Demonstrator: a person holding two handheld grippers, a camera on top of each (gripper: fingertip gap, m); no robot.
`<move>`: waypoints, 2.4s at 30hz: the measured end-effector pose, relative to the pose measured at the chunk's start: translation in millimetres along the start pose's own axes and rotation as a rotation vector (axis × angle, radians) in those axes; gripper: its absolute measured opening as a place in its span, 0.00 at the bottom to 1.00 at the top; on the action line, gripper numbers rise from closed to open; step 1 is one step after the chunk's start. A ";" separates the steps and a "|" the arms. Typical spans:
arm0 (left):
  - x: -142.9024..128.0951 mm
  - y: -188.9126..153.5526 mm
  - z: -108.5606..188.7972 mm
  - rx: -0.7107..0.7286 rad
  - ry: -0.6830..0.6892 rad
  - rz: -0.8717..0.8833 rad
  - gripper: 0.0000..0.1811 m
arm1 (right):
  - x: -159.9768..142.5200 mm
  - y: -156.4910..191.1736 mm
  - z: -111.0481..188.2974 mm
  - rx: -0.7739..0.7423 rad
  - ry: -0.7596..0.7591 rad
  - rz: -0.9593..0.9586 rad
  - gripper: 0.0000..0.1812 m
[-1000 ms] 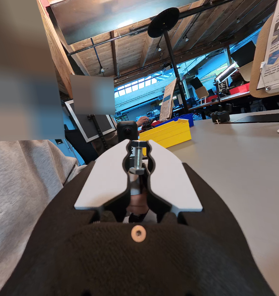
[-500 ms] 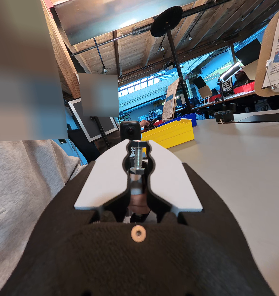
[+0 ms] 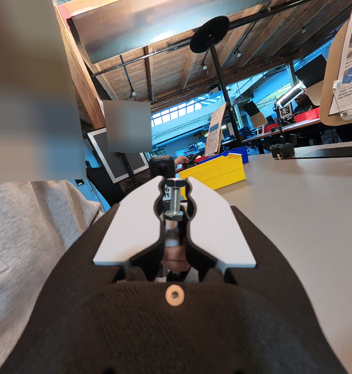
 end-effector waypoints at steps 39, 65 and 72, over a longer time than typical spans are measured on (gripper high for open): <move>-4.6 15.6 1.4 0.196 0.038 -0.141 0.11 | -6.4 -10.5 1.4 -0.237 0.168 0.297 0.13; -4.1 16.7 2.4 0.182 0.021 -0.088 0.11 | -0.4 -13.6 7.8 -0.223 0.105 0.214 0.08; -6.3 16.1 1.5 0.184 0.041 -0.105 0.11 | -3.1 -10.4 4.3 -0.183 0.106 0.188 0.08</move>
Point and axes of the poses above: each gripper's, where its closed fingertips meet, z back along the fingers, x out of its top, y = z × x across the jaws, the point moved 4 cm from there along z, back along the fingers, and after that the axes turned 4 degrees about x, right-handed, at the moved point
